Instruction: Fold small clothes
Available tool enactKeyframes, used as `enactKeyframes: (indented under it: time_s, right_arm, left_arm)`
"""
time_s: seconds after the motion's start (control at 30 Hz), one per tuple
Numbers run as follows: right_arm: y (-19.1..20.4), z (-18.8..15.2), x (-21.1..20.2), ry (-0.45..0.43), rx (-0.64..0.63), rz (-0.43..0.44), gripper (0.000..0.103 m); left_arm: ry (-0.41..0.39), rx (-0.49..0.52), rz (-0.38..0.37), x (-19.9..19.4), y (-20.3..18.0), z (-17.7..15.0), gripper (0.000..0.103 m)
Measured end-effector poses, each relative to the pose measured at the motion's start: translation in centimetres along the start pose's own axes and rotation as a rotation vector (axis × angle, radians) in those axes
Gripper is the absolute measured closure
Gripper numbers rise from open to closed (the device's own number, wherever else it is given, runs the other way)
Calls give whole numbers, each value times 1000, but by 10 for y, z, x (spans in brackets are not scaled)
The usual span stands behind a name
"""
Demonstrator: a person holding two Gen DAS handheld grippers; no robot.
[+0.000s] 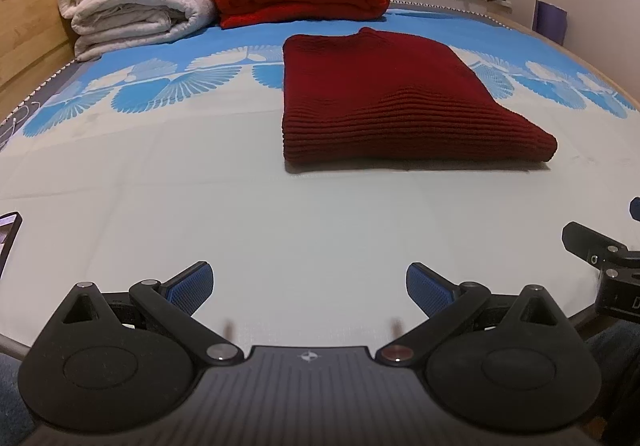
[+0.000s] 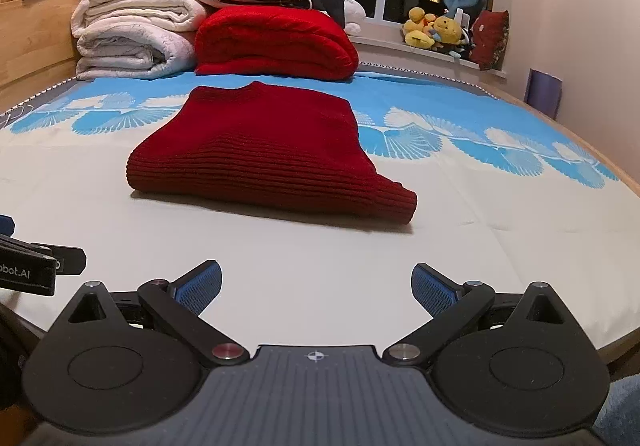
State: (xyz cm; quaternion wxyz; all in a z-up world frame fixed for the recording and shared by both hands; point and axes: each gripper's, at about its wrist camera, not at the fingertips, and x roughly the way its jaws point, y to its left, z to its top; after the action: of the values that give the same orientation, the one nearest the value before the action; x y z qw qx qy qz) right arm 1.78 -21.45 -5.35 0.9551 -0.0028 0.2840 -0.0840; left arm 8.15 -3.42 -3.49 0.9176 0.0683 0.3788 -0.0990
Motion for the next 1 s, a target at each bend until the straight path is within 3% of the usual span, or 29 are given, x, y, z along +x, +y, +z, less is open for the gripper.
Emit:
enactKeyframes:
  time_s: [1.0]
  right_arm:
    - [4, -1, -1, -3, -20, -3, 2]
  left_arm:
    - [4, 3, 2, 2, -1, 0, 0]
